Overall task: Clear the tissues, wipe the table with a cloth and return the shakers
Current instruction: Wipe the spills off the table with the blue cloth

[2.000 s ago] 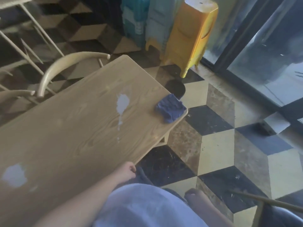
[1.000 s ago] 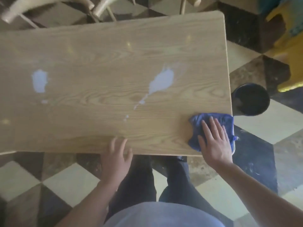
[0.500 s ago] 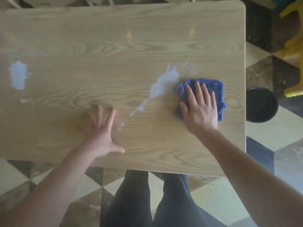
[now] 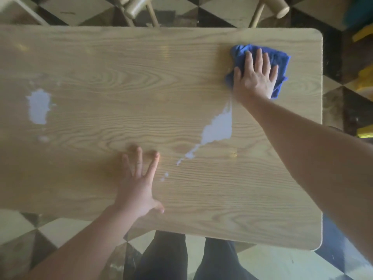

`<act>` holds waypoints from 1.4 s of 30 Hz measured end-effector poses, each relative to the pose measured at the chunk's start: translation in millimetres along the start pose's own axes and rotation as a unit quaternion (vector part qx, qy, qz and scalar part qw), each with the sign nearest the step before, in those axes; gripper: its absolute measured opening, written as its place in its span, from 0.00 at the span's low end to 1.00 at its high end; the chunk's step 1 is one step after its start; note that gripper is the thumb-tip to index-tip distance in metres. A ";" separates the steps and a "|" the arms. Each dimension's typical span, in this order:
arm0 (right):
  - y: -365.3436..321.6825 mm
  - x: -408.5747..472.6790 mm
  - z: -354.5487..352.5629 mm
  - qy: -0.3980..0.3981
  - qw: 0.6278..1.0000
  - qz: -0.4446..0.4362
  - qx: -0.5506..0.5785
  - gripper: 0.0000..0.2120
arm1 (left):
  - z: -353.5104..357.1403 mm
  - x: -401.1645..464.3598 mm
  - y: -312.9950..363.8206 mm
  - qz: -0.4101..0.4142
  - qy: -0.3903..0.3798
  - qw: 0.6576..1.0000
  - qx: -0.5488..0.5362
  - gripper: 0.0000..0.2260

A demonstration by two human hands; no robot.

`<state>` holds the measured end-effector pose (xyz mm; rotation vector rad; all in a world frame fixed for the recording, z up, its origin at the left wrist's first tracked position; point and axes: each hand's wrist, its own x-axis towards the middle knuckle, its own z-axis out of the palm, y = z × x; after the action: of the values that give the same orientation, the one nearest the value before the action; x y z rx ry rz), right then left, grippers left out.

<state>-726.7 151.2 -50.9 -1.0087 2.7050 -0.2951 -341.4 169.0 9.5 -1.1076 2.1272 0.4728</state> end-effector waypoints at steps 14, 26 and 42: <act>34.2 -390.0 35.2 -0.095 0.993 -0.025 -0.070 0.29 | -6.5 0.3 -4.0 -0.011 -0.020 1.000 -0.001 0.70; 32.4 -216.4 18.2 -0.012 0.997 -0.025 -0.065 0.28 | -2.2 1.3 -0.1 -0.011 -0.003 1.000 -0.004 0.70; -20.9 -1.3 3.1 -0.002 0.999 -0.029 -0.015 0.29 | -0.8 2.6 -2.2 0.010 0.001 1.000 -0.002 0.69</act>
<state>-712.1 136.2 -48.0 -1.0956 2.6875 -0.2637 -341.0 165.8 8.1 -1.0902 2.1413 0.4844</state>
